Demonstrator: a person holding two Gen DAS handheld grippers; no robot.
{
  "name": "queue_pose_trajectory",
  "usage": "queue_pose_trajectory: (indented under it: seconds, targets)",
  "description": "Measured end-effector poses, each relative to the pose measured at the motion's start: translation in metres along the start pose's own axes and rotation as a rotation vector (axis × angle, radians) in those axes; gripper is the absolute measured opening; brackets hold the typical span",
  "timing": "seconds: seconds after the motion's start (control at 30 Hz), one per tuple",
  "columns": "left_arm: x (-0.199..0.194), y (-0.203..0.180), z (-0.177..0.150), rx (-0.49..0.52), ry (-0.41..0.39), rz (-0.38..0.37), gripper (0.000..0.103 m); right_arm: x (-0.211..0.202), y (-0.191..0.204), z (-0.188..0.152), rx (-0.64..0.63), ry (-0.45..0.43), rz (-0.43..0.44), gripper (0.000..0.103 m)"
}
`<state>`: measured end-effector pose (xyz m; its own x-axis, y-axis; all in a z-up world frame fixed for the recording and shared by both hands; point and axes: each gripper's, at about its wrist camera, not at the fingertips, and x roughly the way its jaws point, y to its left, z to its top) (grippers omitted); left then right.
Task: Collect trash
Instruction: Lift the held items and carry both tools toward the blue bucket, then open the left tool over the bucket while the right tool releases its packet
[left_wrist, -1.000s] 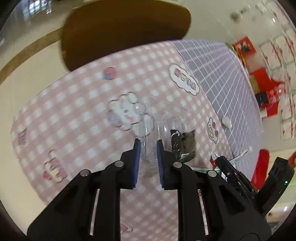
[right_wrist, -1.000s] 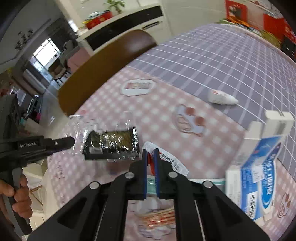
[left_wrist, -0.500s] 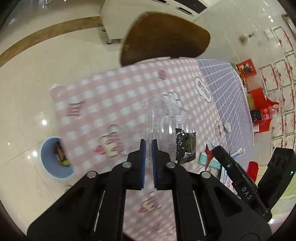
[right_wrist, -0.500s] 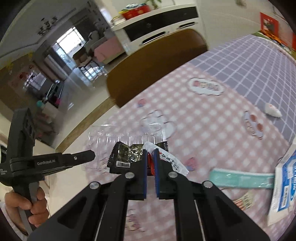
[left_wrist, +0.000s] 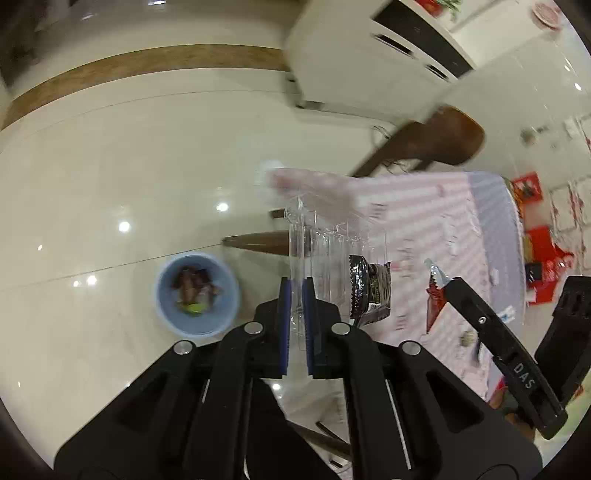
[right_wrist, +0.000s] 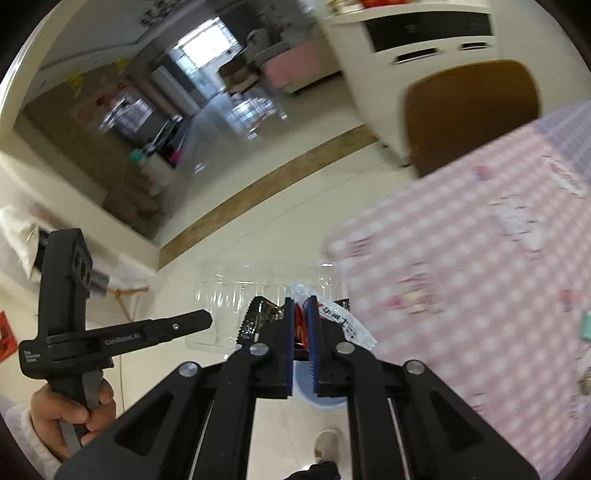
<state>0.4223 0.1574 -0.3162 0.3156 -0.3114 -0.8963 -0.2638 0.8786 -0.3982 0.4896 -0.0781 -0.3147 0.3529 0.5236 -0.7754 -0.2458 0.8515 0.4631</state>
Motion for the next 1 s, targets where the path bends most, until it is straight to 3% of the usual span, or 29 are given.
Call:
queue_pose_trajectory:
  seconds: [0.27, 0.5, 0.87, 0.93, 1.0]
  targets:
    - [-0.034, 0.1, -0.018, -0.112, -0.026, 0.09, 0.007, 0.055, 0.079, -0.026, -0.049, 0.1, 0.063, 0.007]
    - [-0.044, 0.152, -0.031, -0.162, -0.022, 0.162, 0.007, 0.094, 0.12, -0.045, -0.072, 0.172, 0.065, 0.007]
    - [-0.035, 0.165, -0.036, -0.153, 0.014, 0.184, 0.007, 0.112, 0.113, -0.054, -0.031, 0.223, 0.021, 0.011]
    - [-0.033, 0.161, -0.035, -0.14, 0.018, 0.187, 0.007, 0.109, 0.111, -0.054, -0.027, 0.216, 0.014, 0.018]
    - [-0.031, 0.156, -0.034, -0.123, 0.023, 0.19, 0.007, 0.106, 0.109, -0.054, -0.024, 0.208, 0.005, 0.018]
